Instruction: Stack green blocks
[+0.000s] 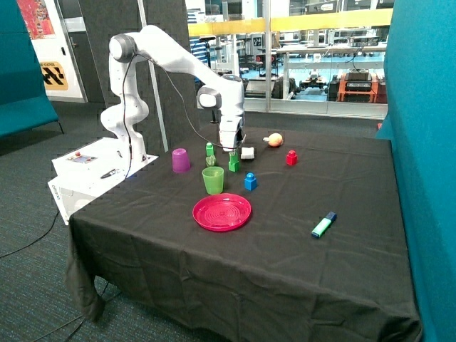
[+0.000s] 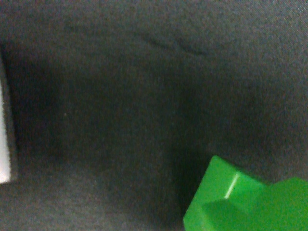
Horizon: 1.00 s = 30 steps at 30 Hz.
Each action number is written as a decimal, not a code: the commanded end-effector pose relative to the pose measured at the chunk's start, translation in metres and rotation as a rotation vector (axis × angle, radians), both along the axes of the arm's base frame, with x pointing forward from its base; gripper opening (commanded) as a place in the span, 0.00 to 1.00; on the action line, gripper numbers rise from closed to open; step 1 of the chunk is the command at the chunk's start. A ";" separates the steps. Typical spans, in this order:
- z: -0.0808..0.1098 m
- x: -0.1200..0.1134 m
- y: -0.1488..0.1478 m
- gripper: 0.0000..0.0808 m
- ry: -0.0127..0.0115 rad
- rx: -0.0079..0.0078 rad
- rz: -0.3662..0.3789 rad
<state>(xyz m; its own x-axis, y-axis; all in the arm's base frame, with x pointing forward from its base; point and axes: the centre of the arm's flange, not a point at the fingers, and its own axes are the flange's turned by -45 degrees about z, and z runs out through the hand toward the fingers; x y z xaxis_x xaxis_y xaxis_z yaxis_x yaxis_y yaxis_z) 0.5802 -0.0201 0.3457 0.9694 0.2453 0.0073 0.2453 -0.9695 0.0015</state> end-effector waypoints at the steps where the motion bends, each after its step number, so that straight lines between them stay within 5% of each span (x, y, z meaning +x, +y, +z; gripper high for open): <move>1: 0.004 0.005 0.004 1.00 0.0075 -0.0004 0.005; 30: 0.032 0.013 0.006 1.00 0.0075 -0.0005 0.025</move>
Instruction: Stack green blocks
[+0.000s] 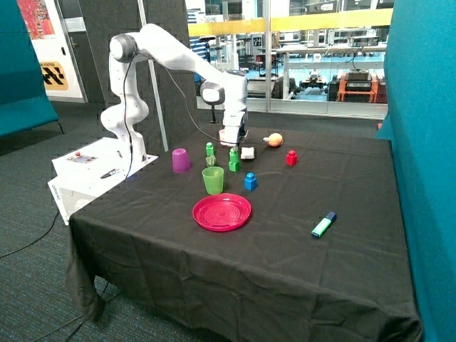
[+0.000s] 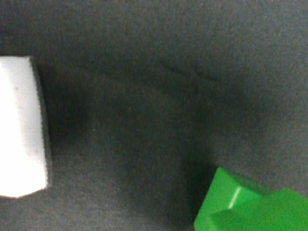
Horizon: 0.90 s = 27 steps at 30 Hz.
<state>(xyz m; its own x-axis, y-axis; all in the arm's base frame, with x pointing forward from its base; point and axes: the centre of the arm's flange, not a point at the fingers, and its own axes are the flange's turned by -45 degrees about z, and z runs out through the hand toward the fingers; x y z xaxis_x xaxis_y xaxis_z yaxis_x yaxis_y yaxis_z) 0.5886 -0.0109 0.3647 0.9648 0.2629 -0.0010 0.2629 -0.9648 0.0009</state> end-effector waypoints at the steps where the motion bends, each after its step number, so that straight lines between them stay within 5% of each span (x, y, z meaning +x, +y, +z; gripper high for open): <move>1: 0.016 0.005 -0.003 1.00 -0.0008 0.0012 0.007; 10: 0.026 0.012 0.000 1.00 -0.0007 0.0012 0.025; 27: 0.019 0.012 0.025 1.00 -0.0007 0.0012 0.072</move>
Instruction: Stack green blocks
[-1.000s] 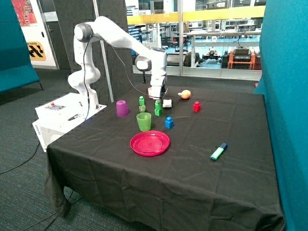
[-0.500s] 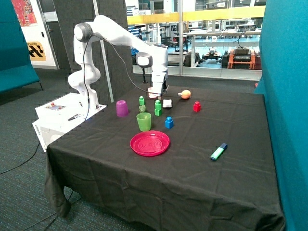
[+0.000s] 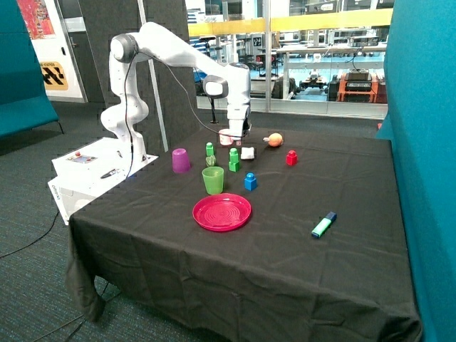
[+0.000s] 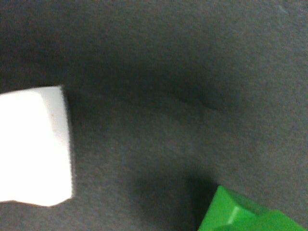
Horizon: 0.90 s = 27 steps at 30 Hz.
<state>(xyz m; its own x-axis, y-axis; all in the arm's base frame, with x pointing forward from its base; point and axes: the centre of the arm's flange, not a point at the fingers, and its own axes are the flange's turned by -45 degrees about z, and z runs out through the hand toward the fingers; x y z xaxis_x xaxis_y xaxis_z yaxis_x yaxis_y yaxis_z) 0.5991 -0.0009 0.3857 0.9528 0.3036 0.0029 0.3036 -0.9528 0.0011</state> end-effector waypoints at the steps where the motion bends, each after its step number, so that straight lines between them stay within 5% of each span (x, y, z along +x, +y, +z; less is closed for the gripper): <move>1: -0.002 0.001 0.017 1.00 0.0030 0.0001 0.022; 10: -0.006 0.003 0.026 1.00 0.0030 0.0001 0.034; 18: -0.029 0.006 0.018 1.00 0.0030 0.0001 0.011; 27: -0.021 0.013 0.027 1.00 0.0030 0.0001 0.050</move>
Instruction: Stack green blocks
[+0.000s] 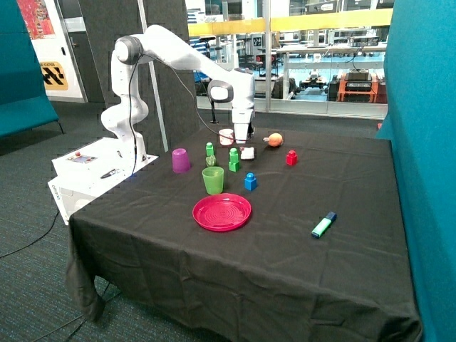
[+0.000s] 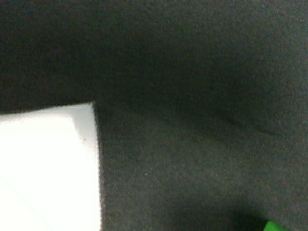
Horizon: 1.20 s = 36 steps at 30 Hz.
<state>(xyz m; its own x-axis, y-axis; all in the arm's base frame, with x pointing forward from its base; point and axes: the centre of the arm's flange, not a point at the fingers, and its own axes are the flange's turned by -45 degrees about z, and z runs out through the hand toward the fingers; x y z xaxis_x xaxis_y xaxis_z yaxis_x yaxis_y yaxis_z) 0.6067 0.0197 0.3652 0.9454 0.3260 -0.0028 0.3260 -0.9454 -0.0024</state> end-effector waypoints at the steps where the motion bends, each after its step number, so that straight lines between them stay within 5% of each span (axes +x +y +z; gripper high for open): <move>1: 0.001 0.006 0.010 1.00 -0.0034 -0.0013 0.038; 4: 0.011 0.006 0.026 0.87 -0.0035 -0.0012 0.083; 7: 0.018 0.005 0.043 0.98 -0.0035 -0.0011 0.140; 17: 0.011 -0.009 0.066 1.00 -0.0035 -0.0010 0.197; 24: 0.004 -0.017 0.060 0.80 -0.0035 -0.0010 0.191; 31: 0.001 -0.023 0.062 0.75 -0.0035 -0.0010 0.206; 34: -0.002 -0.031 0.070 0.62 -0.0036 -0.0010 0.230; 36: -0.004 -0.037 0.076 0.62 -0.0036 -0.0009 0.253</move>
